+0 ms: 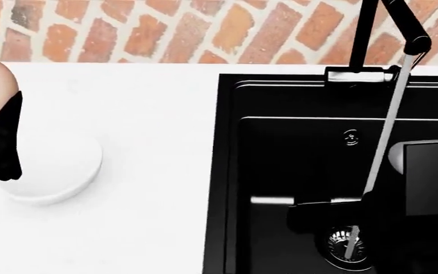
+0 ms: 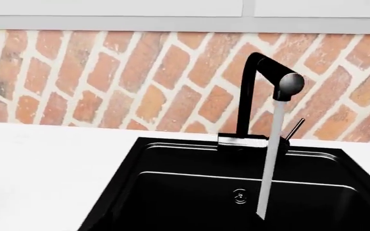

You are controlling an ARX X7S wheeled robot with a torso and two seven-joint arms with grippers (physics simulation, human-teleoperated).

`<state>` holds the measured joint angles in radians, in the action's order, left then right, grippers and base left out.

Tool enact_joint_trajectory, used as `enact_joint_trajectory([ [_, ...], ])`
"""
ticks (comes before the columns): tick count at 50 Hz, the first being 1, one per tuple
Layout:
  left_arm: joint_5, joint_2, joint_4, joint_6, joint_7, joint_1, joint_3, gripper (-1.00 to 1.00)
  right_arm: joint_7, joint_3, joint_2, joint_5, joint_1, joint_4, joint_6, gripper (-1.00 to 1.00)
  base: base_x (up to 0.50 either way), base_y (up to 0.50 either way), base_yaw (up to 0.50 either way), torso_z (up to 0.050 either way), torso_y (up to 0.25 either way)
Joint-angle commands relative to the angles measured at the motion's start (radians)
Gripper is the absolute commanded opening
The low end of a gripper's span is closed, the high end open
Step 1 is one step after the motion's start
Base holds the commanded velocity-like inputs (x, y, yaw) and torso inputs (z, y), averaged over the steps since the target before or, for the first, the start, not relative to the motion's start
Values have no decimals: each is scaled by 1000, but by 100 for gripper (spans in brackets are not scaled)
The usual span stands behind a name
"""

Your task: Pick the oranges and zucchinis from the sink and place them in one bowl. Place the onion in the other bowl. Then turn off the sink faucet.

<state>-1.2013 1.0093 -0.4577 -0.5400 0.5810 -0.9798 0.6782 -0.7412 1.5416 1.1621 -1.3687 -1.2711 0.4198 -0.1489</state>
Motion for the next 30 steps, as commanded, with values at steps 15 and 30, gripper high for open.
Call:
enact_joint_trajectory([
  [15,-17,3,2,19,7,15,-7,-100,-1,-6,1,3,15,-4,-11,100,-85,417,0,0,0],
  [30,-23,3,2,18,2,13,-10,-100,-4,-7,9,16,31,2,-24,100,0,353,0,0,0],
])
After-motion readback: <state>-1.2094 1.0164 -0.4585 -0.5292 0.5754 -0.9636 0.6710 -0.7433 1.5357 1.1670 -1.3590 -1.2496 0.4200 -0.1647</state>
